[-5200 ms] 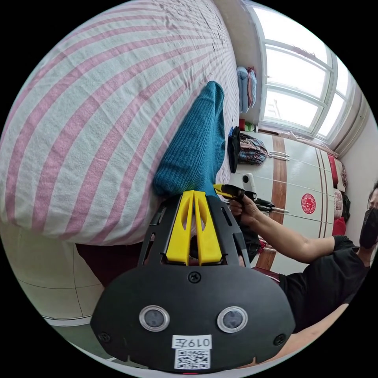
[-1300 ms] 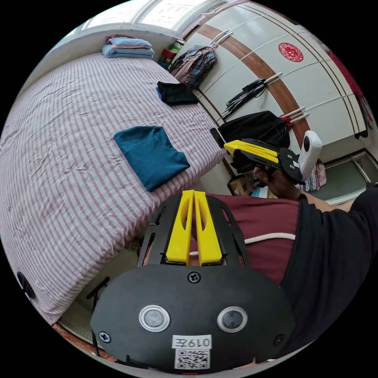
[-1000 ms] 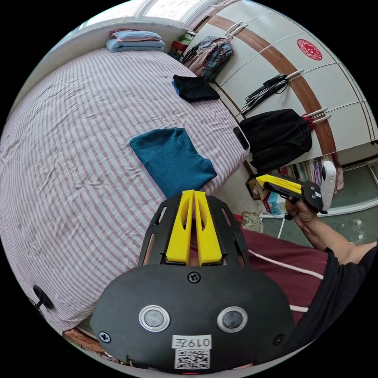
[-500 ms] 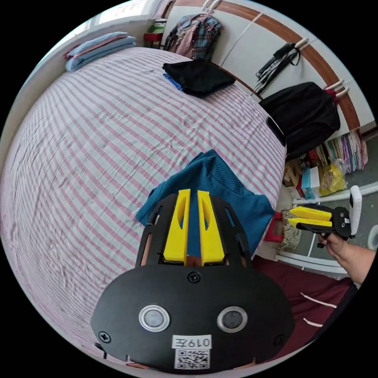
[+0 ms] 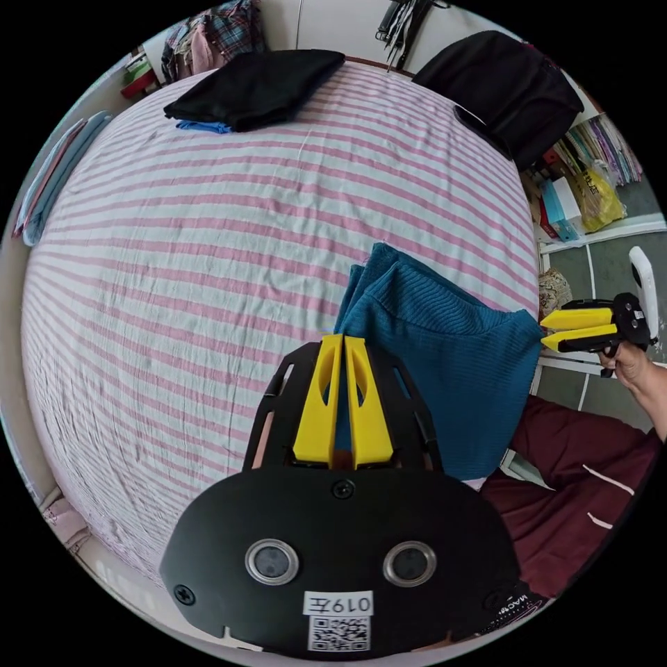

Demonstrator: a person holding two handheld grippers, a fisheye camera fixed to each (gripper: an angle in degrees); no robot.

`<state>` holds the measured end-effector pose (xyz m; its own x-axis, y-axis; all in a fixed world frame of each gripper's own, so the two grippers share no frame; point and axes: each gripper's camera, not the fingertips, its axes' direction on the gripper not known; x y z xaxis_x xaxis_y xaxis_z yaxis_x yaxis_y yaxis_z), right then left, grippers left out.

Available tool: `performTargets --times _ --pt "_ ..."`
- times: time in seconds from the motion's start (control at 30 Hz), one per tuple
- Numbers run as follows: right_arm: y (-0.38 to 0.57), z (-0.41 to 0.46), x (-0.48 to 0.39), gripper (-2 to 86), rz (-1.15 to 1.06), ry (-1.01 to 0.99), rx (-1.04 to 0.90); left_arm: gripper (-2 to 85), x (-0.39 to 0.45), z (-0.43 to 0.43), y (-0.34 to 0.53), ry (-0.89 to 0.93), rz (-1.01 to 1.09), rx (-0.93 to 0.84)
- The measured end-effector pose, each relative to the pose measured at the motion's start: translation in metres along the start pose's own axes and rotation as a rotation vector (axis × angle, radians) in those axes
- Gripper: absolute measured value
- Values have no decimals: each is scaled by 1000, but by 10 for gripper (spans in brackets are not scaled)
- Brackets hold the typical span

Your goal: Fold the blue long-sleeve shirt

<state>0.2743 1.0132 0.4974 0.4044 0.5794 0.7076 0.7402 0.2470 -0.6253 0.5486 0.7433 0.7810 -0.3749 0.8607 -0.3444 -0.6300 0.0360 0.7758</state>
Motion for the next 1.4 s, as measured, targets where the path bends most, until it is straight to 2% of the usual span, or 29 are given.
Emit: performTargets --times 0.13,0.27,0.4,0.63,0.9,1.0,1.17,1.4 --pt "-23 8 -2 3 -21 30 -27 6 -9 -8 -23 -24 43 -38" --pt "-38 9 -3 -4 -27 57 -17 6 -29 -21 -42 -35 -6 -23" --pt "-52 19 -2 1 -21 71 -48 7 -42 -24 -57 -16 -15 -48" --pt "-77 17 3 55 -31 22 -58 11 -78 -45 -77 178 -5 -48" --pt "-90 1 0 65 -72 65 -1 20 -115 -87 -90 239 7 50" --pt "-97 -3 -6 64 -96 67 22 32 -114 -102 -98 323 50 136" --pt "-116 8 -8 64 -110 50 -24 63 -78 -97 -133 164 247 35" --pt "-135 17 -8 51 -107 16 -52 33 -73 -94 -162 146 351 -54"
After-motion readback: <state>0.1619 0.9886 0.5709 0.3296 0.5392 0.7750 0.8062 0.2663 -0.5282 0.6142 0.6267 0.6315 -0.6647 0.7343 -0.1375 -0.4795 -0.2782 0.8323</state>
